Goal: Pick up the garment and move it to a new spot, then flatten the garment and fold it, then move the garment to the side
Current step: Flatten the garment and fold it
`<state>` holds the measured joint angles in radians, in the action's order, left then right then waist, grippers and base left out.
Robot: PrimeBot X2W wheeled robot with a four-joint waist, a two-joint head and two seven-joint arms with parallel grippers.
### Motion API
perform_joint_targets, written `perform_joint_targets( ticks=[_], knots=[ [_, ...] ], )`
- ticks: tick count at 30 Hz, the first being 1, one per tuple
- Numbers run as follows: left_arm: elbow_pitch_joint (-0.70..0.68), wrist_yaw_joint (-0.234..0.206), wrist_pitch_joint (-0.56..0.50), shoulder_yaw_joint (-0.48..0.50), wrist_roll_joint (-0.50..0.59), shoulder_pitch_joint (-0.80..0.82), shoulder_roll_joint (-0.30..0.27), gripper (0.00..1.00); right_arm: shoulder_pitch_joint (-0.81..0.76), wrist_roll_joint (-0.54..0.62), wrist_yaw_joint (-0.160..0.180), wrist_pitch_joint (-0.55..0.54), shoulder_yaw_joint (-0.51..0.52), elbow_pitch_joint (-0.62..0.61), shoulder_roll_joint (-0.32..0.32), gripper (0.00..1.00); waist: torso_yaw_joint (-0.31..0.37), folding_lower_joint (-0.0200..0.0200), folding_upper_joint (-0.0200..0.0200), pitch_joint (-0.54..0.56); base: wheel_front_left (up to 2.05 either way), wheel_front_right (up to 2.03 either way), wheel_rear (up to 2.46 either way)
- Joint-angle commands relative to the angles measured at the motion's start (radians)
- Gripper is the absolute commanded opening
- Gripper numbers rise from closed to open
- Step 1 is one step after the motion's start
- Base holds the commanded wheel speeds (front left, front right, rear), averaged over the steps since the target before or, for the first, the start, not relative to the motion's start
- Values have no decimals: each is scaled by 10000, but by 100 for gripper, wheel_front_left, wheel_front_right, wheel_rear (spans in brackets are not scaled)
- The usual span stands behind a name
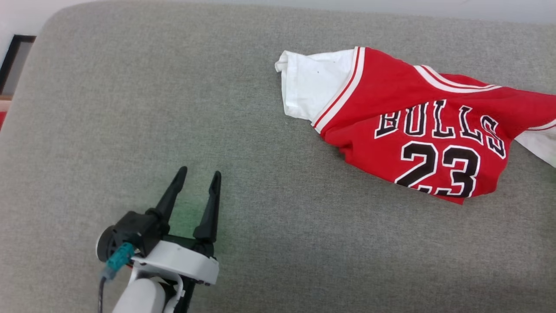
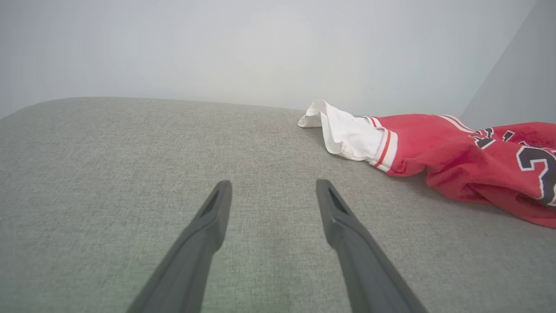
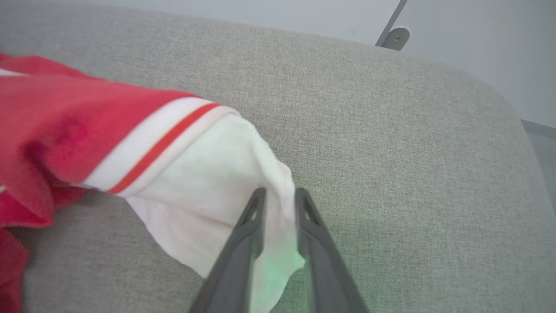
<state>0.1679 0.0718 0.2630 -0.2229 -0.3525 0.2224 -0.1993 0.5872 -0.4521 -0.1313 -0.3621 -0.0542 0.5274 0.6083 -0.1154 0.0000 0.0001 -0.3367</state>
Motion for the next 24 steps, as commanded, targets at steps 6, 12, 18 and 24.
perform_joint_targets(
  ticks=[6,12,18,24],
  knots=[
    [-166,70,-172,123,-65,212,-412,100,-448,-127,10,1035,279,-172,-208,100,320,0,-1,224,0,0,0],
    [-727,291,-898,92,-66,1011,-1206,100,-2003,-1263,8,2354,389,-2554,-666,100,955,0,-1,391,0,0,0],
    [-1024,543,-2327,-412,-386,2893,-2308,100,-3797,-1687,7,3268,-107,-5163,-1695,100,2007,0,-1,307,0,0,0],
    [-95,586,-4256,-1922,-2112,5480,-3217,100,-4410,-1400,8,3559,-872,-6280,-2612,100,3159,0,-1,-100,0,0,0]
  ],
)
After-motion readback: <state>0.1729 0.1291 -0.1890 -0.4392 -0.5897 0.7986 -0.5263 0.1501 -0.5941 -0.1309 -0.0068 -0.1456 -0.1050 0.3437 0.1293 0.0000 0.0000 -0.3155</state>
